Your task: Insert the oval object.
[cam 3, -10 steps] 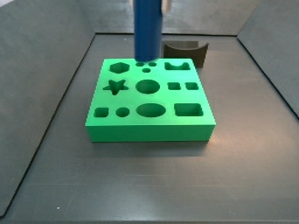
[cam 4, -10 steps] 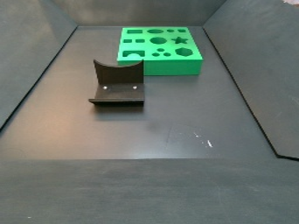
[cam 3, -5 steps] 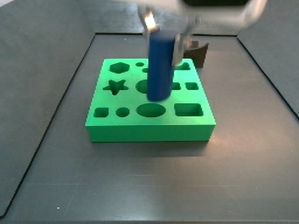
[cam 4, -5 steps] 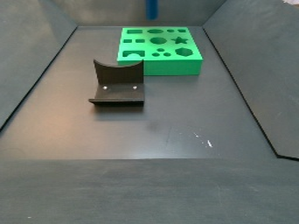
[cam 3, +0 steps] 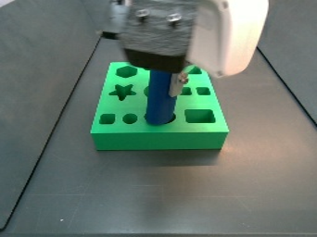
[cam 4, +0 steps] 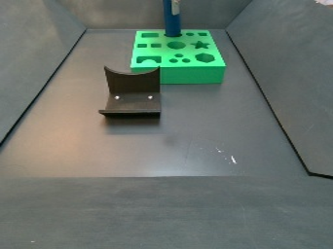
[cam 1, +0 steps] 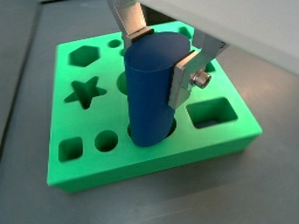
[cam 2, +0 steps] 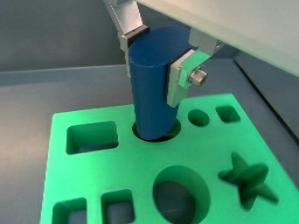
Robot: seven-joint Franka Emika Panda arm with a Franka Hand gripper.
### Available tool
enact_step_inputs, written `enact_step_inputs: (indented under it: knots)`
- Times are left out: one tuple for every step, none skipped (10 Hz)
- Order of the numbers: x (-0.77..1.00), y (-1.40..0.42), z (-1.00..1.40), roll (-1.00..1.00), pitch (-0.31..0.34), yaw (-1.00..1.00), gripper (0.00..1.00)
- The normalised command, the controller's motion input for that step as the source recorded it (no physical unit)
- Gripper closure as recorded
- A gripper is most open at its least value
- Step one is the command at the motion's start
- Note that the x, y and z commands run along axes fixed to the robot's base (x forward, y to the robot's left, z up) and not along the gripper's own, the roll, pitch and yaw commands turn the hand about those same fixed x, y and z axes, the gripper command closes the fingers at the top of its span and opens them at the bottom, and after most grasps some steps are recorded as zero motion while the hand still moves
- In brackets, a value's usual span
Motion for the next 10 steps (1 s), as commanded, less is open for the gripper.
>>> enact_step_inputs:
  knots:
    - [0.0, 0.0, -0.09, 0.0, 0.079, -1.0, 1.0]
    - [0.0, 0.0, -0.1, 0.0, 0.083, -1.0, 1.0]
    - [0.0, 0.0, -0.1, 0.0, 0.083, -1.0, 1.0]
    - [-0.01, 0.0, -0.15, 0.0, 0.117, -1.0, 1.0]
    - [-0.01, 0.0, -0.2, 0.01, 0.149, -0.95, 1.0]
    - [0.0, 0.01, -0.22, 0.01, 0.13, -0.89, 1.0]
    - [0.24, 0.0, -0.17, 0.0, 0.051, -0.77, 1.0]
    - [0.43, 0.0, -0.44, -0.08, 0.0, -0.71, 1.0]
    - [0.24, 0.0, -0.41, -0.08, -0.197, -0.62, 1.0]
    - [0.0, 0.0, -0.32, -0.06, -0.403, -0.32, 1.0]
